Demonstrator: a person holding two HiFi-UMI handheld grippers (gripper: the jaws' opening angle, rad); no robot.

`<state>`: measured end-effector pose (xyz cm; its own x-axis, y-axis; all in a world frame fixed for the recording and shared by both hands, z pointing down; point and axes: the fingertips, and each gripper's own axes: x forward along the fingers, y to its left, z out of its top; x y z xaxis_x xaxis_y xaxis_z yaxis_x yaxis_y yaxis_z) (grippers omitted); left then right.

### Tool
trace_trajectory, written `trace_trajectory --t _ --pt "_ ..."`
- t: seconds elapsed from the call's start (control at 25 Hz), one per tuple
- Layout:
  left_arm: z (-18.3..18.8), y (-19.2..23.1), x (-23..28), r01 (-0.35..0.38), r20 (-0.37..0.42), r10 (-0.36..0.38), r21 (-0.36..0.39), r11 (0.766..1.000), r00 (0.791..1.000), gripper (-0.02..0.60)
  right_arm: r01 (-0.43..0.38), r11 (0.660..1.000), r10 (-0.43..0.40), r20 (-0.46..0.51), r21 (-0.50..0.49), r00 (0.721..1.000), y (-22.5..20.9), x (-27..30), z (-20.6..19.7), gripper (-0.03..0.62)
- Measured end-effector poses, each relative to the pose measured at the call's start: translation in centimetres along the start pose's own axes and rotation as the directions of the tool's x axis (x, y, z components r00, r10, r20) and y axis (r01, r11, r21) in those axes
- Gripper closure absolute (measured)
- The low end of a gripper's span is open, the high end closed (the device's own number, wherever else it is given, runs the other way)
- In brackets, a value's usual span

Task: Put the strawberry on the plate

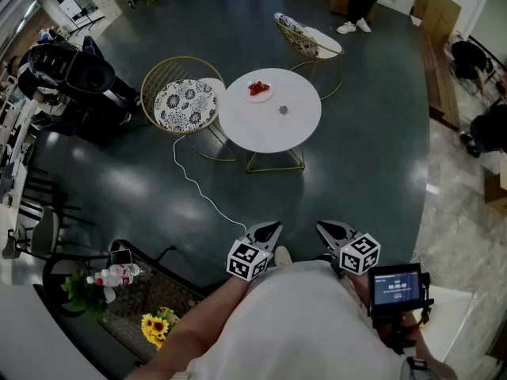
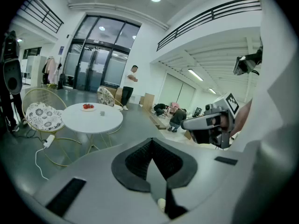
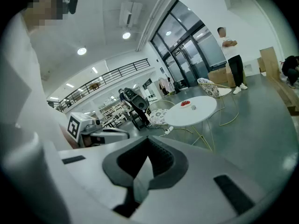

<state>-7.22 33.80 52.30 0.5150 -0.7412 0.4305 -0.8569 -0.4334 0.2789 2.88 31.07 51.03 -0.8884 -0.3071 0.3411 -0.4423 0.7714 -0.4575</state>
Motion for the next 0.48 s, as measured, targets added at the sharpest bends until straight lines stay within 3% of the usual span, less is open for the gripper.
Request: trace_trajectory --t 0.24,0.48 --pt "0.1 -4.9 1.3 0.019 0.003 -0.019 0.016 1.0 1.0 0.574 0.033 0.999 -0.034 0.069 0.019 0.997 -0.6 -5.9 -0.8 0.586" --pt "0.4 -10.8 3.5 0.02 0.009 -0.02 0.017 1.0 1.0 0.574 0.024 1.0 -0.024 0.051 -0.001 0.998 -1.2 -11.2 -2.0 0.586"
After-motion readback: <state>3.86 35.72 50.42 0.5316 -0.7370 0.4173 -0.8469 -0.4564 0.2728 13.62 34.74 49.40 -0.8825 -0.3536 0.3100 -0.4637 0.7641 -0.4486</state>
